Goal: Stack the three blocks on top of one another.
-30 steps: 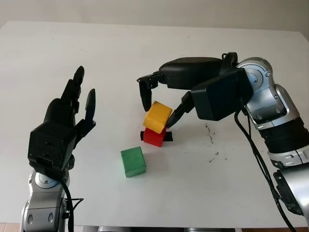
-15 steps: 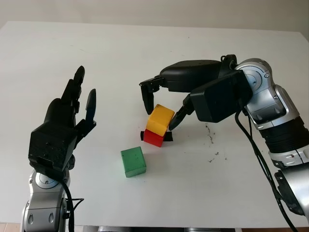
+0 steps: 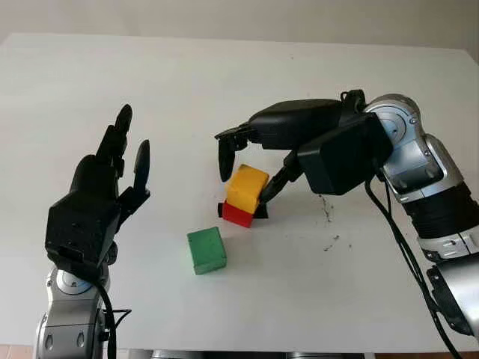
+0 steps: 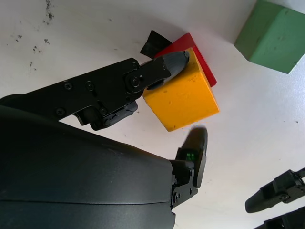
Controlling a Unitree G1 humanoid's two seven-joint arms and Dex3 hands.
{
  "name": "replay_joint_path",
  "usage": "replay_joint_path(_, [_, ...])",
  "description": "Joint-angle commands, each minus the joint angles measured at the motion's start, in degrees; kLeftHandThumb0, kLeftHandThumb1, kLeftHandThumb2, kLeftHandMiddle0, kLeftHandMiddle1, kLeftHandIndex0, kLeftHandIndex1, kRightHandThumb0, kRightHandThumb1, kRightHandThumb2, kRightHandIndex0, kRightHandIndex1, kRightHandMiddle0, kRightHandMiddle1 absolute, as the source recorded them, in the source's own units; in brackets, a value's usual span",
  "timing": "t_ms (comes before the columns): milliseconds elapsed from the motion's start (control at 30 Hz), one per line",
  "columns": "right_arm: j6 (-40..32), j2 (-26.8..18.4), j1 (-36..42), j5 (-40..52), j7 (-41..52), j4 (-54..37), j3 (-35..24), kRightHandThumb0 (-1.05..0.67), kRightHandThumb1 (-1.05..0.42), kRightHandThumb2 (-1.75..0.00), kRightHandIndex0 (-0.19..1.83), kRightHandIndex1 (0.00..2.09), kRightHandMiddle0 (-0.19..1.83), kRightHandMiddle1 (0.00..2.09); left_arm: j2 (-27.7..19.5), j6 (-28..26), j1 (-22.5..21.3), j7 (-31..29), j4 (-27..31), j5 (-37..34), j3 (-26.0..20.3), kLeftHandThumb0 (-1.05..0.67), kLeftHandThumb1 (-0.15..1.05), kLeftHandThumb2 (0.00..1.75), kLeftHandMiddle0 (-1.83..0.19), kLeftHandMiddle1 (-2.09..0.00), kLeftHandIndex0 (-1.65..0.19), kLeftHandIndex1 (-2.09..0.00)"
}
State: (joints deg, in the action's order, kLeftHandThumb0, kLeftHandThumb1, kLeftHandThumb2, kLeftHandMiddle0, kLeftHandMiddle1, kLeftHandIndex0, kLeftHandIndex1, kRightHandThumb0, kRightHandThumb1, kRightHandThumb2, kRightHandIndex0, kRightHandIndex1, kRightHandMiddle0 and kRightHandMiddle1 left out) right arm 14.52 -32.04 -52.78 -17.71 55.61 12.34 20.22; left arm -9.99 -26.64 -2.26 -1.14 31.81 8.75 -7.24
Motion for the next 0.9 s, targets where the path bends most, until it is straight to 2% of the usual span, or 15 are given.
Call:
replay_joint_path(0, [0.74,-0.44,0.67,0.35,-0.09,0.09,-0.03,-0.5,-0.95,-0.05,-0.12,0.02,0.02,0.27,0.28,0.73,0.56,0.15,1.02,-0.22,0.08,-0.73,1.05,0.65,0.03,-0.05,-0.07,-0.05])
replay_joint_path(167, [2.0,-0.18,1.03,-0.03,-1.13,0.32,0.0,-0.54,-0.94,-0.05,-0.19,0.01,-0.05,0.15,0.16,1.13,0.67,0.19,0.85,-0.23,0.03,-0.73,1.05,0.65,0.03,-0.05,-0.07,-0.05])
replay_joint_path(433, [1.82,-0.14,1.13,0.6,-1.42,0.48,-0.28,-0.55,-0.93,-0.05,-0.19,0.0,-0.06,0.11,0.16,1.53,0.87,0.25,0.81,-0.03,0.13,-0.73,1.05,0.65,0.02,-0.06,-0.08,-0.05])
replay_joint_path(567, [1.09,-1.19,-0.17,2.15,0.67,0.76,-1.03,-0.63,-0.9,-0.04,-0.19,0.0,-0.13,0.06,0.43,1.59,0.96,0.32,0.98,-0.17,0.1,-0.73,1.05,0.65,0.02,-0.05,-0.08,-0.05])
replay_joint_path(733, [0.25,-2.81,-1.96,7.32,2.05,1.25,-5.21,-0.78,-0.92,-0.06,-0.19,0.0,-0.19,0.0,0.7,1.52,1.32,0.54,1.4,-0.08,-0.19,-0.73,1.05,0.65,0.02,-0.06,-0.08,-0.06])
replay_joint_path(800, [-3.19,-3.27,-2.11,9.17,1.53,0.22,-7.48,-0.85,-1.01,-0.11,-0.19,0.0,-0.19,0.0,0.91,1.19,1.54,0.51,1.95,-0.43,-0.52,-0.73,1.05,0.64,0.02,-0.06,-0.09,-0.06])
replay_joint_path(867, [-7.89,-2.95,-0.67,12.34,-0.53,-1.24,-11.13,-0.87,-1.04,-0.17,-0.19,0.0,-0.19,0.0,0.76,1.09,1.87,0.39,2.59,-0.49,-0.75,-0.73,1.05,0.64,0.02,-0.05,-0.09,-0.06])
